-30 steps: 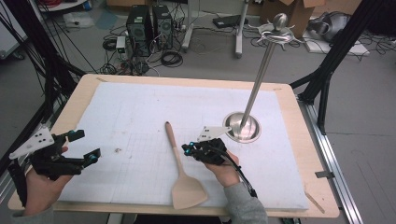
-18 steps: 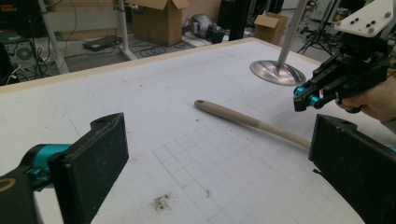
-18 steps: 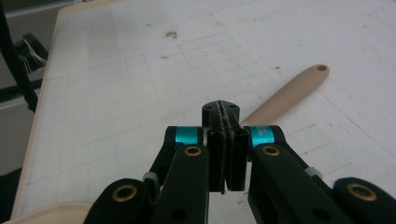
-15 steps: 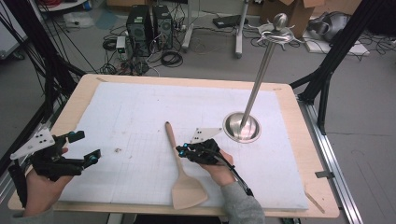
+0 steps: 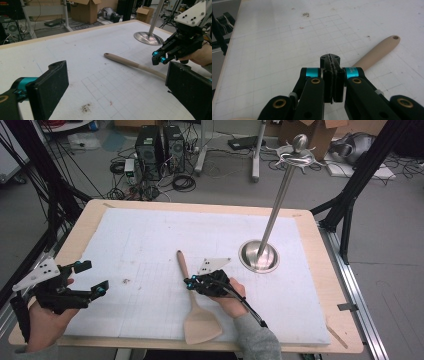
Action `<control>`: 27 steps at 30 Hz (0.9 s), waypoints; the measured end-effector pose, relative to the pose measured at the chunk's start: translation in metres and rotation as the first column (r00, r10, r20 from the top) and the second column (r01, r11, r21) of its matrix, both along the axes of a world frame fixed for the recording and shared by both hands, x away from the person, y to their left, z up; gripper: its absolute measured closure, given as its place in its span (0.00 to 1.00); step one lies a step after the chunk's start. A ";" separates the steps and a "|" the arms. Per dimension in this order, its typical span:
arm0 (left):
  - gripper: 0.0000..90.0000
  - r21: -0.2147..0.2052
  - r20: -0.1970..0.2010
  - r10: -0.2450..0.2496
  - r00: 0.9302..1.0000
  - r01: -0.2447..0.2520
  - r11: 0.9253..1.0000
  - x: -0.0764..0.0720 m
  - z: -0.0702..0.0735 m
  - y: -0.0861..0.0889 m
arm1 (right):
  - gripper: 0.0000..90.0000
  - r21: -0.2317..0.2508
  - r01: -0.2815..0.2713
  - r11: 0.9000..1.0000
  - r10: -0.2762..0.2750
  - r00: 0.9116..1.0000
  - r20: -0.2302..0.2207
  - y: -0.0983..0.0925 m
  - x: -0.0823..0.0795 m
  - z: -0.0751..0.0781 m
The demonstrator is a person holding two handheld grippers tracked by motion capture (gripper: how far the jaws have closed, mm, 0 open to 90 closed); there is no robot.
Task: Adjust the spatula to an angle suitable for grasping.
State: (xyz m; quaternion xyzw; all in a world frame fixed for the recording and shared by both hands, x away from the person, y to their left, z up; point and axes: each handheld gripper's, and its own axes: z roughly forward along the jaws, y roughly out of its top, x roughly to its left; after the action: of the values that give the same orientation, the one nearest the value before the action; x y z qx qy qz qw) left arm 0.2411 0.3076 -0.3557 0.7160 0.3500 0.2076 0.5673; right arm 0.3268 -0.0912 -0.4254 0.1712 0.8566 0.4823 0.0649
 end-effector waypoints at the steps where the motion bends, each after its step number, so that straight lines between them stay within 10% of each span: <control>1: 0.06 0.000 0.000 -0.001 1.000 0.001 1.000 0.000 0.000 0.000 | 1.00 -0.003 -0.002 1.000 0.002 1.000 -0.003 0.001 0.000 0.000; 27: 0.06 0.009 -0.009 -0.005 1.000 0.006 1.000 0.002 -0.003 -0.004 | 1.00 -0.109 -0.023 0.994 0.020 0.999 -0.032 0.020 0.004 -0.014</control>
State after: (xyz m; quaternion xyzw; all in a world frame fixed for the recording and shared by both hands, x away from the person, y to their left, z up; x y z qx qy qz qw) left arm 0.2429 0.3034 -0.3586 0.7203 0.3497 0.2043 0.5631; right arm 0.3310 -0.0715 -0.4392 0.1656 0.8844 0.4328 0.0558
